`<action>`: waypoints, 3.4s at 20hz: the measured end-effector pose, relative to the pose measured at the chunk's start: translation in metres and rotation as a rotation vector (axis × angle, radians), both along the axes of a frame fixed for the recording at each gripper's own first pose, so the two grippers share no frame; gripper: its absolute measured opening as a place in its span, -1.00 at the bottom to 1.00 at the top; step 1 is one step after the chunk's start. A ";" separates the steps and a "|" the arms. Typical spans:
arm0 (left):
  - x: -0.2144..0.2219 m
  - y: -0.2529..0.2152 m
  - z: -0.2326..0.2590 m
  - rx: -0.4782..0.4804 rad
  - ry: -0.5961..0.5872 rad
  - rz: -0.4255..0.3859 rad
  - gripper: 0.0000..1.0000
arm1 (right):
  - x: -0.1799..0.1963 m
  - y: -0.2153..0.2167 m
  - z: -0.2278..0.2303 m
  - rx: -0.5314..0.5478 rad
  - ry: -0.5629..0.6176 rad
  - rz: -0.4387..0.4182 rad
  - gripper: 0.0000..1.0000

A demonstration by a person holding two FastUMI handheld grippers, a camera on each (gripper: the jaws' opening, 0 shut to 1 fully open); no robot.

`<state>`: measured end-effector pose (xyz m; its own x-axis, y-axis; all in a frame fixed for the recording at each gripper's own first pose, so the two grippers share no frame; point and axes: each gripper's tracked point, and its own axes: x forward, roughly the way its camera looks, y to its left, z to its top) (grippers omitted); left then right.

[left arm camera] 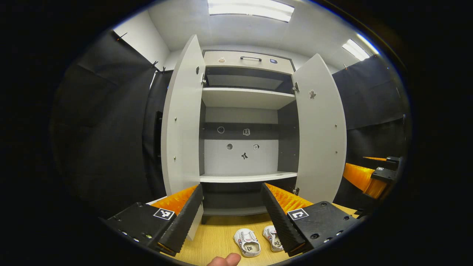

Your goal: Grab one shoe with the right hand and put it into the shoe cabinet, grab the other shoe with the left hand and put it into the shoe cabinet; then close the right door with the right hand and the left door with the left hand.

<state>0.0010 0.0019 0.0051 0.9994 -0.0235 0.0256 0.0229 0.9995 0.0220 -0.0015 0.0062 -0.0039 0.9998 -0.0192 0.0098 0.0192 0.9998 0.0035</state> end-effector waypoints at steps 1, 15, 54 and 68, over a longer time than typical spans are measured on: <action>0.000 0.001 0.000 0.001 -0.001 0.001 0.90 | 0.000 0.001 0.000 -0.003 -0.002 0.000 1.00; -0.003 0.014 -0.003 0.004 -0.001 0.008 0.90 | 0.005 0.018 -0.019 -0.029 0.039 0.007 1.00; 0.045 0.030 -0.074 0.000 0.116 0.027 0.90 | 0.143 -0.013 -0.399 -0.115 0.734 0.018 1.00; 0.058 0.025 -0.098 0.023 0.179 0.041 0.90 | 0.185 -0.001 -0.419 -0.152 0.725 0.068 0.00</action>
